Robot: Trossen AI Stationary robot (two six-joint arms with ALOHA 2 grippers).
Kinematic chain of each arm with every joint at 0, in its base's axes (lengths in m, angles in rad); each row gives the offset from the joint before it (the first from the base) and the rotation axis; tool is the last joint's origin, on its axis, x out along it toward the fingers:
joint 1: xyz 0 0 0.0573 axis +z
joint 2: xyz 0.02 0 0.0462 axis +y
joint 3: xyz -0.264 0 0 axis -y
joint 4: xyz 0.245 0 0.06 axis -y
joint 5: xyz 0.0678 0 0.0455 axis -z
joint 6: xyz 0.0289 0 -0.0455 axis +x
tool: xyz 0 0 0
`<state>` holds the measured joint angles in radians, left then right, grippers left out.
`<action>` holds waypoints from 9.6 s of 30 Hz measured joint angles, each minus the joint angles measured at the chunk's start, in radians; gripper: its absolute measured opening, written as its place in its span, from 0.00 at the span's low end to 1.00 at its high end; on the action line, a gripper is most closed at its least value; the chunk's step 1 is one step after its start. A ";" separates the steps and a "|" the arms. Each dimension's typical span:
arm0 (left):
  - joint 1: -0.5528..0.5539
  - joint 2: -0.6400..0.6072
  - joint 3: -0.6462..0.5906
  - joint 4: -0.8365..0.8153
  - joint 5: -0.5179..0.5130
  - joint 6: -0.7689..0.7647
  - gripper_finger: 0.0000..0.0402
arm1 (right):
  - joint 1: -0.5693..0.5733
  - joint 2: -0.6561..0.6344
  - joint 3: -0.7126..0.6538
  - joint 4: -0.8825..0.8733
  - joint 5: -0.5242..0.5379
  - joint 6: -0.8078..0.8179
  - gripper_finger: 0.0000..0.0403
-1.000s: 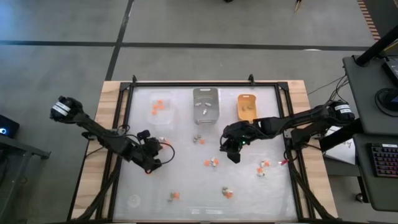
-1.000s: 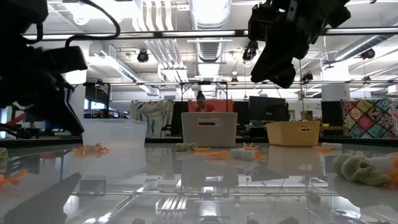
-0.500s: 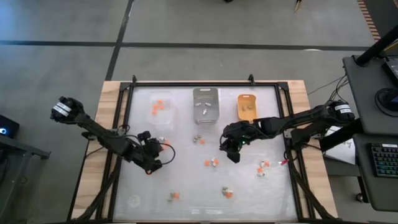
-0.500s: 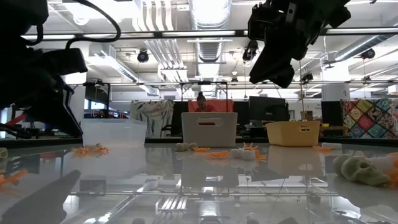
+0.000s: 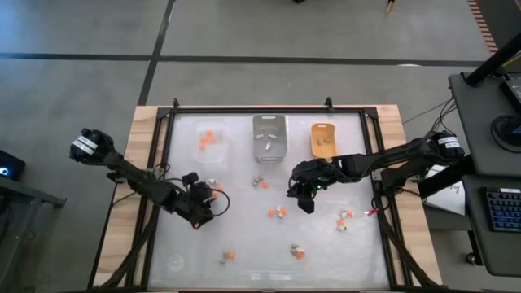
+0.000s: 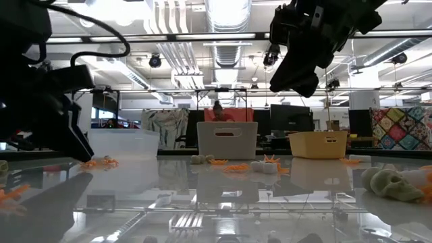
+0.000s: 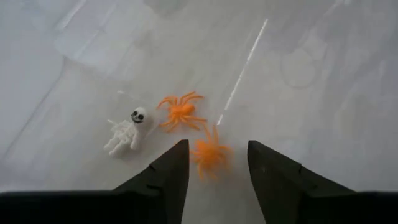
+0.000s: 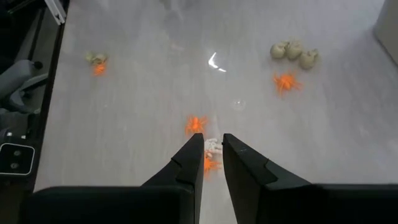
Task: Sort Halloween decoration
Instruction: Put the orange spider toy into the transparent white bin, then put the white skeleton toy into the gray bin, then put the cream white skull toy into the yellow bin
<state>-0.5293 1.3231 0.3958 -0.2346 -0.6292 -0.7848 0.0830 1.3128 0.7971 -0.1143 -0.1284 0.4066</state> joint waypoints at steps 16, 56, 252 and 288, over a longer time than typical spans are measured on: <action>-0.001 0.087 0.005 0.061 -0.017 -0.036 0.14 | 0.000 0.000 0.000 0.000 0.000 -0.006 0.13; 0.148 -0.434 0.001 0.030 -0.160 0.048 0.00 | 0.000 0.000 -0.001 0.053 0.000 -0.026 0.13; 0.515 -0.436 0.002 0.636 0.223 0.557 0.30 | -0.418 0.476 0.284 0.508 0.435 -0.313 0.08; 0.505 -0.436 0.002 0.441 0.308 0.281 0.30 | -0.389 0.417 0.377 0.252 0.310 -0.209 0.37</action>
<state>-0.0240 0.8867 0.3981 0.2065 -0.3215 -0.5040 -0.3062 1.7296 1.1736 0.1381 0.1820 0.1971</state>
